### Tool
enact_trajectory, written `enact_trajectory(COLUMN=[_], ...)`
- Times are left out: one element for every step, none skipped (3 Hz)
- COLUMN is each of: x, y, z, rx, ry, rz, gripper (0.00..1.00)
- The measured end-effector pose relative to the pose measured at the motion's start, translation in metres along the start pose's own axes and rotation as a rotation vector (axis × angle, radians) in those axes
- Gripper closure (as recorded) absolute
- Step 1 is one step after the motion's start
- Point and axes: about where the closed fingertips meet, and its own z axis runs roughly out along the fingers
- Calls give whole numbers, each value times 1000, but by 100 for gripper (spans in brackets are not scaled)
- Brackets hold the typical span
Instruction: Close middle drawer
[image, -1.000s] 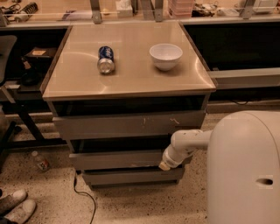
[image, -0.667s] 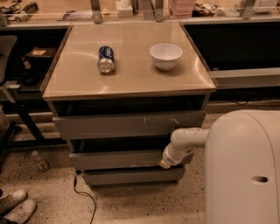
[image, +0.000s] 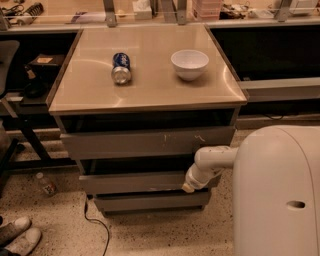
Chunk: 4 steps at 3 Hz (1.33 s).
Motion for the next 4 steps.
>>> enact_trajectory(x=[0,0,0,0], y=[0,0,0,0], z=[0,0,0,0], rx=[0,0,0,0], ry=[0,0,0,0], rz=[0,0,0,0], gripper=[35,11,0,0])
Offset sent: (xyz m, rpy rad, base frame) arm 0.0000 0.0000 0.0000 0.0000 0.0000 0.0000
